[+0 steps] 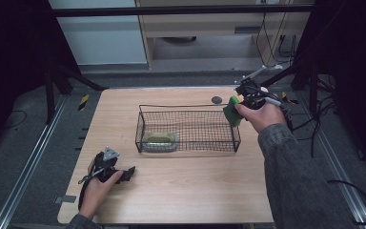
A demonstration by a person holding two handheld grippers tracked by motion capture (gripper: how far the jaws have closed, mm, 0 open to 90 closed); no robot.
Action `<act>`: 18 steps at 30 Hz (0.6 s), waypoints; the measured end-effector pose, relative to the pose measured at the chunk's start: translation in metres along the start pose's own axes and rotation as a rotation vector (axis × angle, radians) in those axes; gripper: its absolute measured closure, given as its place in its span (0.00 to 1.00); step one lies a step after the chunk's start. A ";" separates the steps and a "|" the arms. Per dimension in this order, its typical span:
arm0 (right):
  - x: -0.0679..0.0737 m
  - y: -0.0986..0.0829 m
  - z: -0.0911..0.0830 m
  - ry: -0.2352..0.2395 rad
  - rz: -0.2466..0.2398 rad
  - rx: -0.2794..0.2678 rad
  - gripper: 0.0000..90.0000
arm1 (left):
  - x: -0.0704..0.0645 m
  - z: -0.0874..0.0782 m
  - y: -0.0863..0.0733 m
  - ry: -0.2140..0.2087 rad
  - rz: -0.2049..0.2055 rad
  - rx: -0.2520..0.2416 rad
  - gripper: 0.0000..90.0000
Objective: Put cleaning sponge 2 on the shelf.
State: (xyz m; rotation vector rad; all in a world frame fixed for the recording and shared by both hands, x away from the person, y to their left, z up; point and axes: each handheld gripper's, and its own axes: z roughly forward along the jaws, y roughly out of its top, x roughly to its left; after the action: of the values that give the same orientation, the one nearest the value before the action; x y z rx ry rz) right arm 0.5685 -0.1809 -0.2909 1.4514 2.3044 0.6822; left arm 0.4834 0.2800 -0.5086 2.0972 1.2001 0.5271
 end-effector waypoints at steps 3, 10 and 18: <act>0.000 0.001 0.003 -0.008 -0.002 0.011 0.72 | 0.000 0.000 0.000 -0.001 0.000 0.000 0.00; -0.002 0.004 0.012 0.001 -0.012 0.009 0.72 | 0.000 0.000 0.000 -0.001 0.000 0.000 0.00; -0.006 0.003 0.025 -0.024 -0.022 0.044 0.72 | 0.000 0.000 0.000 -0.002 0.001 0.000 0.00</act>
State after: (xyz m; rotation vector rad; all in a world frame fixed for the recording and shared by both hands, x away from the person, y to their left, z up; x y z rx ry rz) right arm 0.5860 -0.1795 -0.3103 1.4427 2.3275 0.6087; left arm 0.4838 0.2799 -0.5086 2.0981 1.1979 0.5254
